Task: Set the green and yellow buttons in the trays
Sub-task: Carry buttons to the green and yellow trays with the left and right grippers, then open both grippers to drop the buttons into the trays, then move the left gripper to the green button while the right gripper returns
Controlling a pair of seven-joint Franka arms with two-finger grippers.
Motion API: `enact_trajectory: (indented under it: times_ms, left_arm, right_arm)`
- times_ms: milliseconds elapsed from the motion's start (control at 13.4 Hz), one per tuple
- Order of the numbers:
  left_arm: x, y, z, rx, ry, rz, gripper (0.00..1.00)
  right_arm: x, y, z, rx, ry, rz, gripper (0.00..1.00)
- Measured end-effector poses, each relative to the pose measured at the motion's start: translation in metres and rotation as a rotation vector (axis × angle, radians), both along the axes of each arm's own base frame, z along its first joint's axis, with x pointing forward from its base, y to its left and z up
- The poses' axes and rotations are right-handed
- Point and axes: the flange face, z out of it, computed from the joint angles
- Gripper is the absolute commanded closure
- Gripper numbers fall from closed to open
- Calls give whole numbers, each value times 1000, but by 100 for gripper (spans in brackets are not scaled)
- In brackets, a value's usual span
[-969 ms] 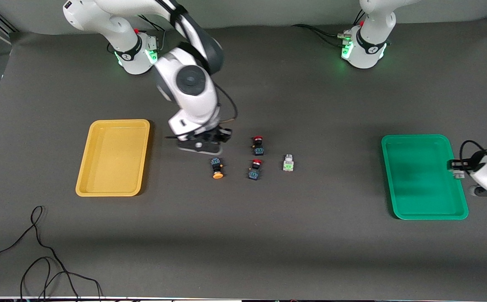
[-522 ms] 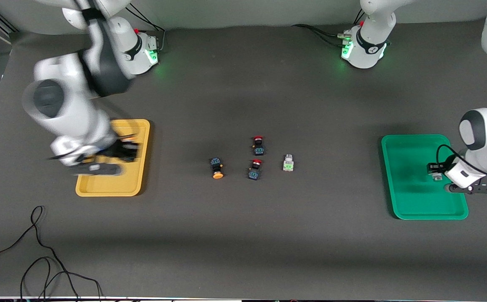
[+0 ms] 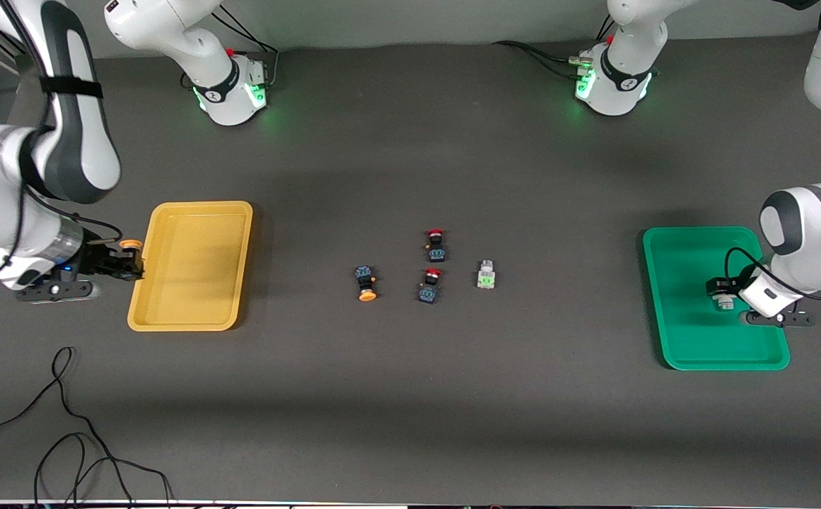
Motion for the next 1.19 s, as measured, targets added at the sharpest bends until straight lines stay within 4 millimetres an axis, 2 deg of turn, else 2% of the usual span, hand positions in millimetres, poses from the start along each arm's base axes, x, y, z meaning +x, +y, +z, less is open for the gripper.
enact_trajectory:
  times_ms: [149,373,447,522,596,671,820,969,1044,1193]
  left_arm:
    - [9,-14,50,-4,50,-13,3]
    - [20,-51,168,-37,153,-25,7]
    - [21,-64,205,-46,169,-26,7]
    - [24,-78,237,-56,173,-22,8]
    - [26,-95,261,-60,170,-15,8]
    - [28,-115,275,-65,163,-2,8]
    - [30,-166,282,-92,159,48,6]
    - [33,-230,275,-108,150,94,6]
    - [35,-266,268,-113,134,105,6]
    - [34,-340,250,-122,104,141,5]
  right_arm:
    - [-10,-9,-48,-8,-11,0,79]
    - [-13,-17,-102,12,-2,-10,71]
    - [-14,-19,-115,16,3,-22,62]
    - [-15,-21,-127,14,11,-33,44]
    - [-14,-22,-134,8,17,-39,18]
    - [-13,-23,-137,3,18,-42,0]
    - [-7,-21,-133,8,12,-39,0]
    - [3,-15,-118,52,32,-30,0]
    - [11,-15,-103,74,45,-24,0]
    - [30,-13,-59,87,53,7,0]
